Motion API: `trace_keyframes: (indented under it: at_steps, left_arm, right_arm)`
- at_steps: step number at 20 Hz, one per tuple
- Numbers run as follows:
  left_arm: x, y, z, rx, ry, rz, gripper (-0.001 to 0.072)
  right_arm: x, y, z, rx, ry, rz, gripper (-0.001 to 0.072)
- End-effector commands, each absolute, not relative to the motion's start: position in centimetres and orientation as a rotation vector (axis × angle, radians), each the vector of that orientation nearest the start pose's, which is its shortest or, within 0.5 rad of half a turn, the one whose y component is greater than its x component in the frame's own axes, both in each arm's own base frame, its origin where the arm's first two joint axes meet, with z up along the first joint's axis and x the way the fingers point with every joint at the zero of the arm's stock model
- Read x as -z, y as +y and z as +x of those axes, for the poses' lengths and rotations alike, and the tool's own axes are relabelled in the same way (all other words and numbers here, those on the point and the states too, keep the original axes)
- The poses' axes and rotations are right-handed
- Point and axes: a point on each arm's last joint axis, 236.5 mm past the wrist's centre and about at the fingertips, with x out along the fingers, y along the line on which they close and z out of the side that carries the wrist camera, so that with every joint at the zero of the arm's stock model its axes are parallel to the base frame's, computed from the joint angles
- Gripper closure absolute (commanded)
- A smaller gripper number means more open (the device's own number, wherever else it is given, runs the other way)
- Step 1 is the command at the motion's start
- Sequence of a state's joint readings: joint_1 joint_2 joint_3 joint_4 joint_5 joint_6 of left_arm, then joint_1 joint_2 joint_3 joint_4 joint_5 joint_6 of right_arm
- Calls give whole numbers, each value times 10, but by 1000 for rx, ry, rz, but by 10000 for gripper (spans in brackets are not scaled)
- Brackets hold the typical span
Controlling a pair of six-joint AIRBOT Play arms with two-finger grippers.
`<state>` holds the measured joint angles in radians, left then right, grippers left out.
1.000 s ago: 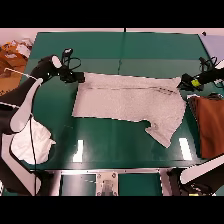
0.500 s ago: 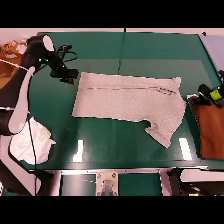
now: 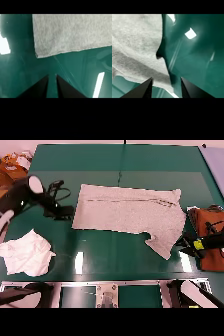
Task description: Fold the shirts.
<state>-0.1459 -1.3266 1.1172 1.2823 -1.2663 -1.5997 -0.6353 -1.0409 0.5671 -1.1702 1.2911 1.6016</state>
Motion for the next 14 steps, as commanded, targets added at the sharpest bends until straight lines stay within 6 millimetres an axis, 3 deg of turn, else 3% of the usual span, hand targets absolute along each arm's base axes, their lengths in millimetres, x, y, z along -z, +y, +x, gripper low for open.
trace_keyframes:
  at_steps: [1,5,10,14]
  left_arm:
    - [48,-122,307,180,1395,-389,29]
    - [57,-156,329,190,1255,-644,34]
    - [101,-202,320,202,1315,-655,34]
    - [110,-194,351,132,1207,-695,42]
  right_arm:
    - [88,-17,223,202,1371,1044,298]
    - [84,-25,249,210,1250,1069,299]
    - [94,-24,250,190,1273,1073,354]
    - [92,-24,249,179,1288,1058,343]
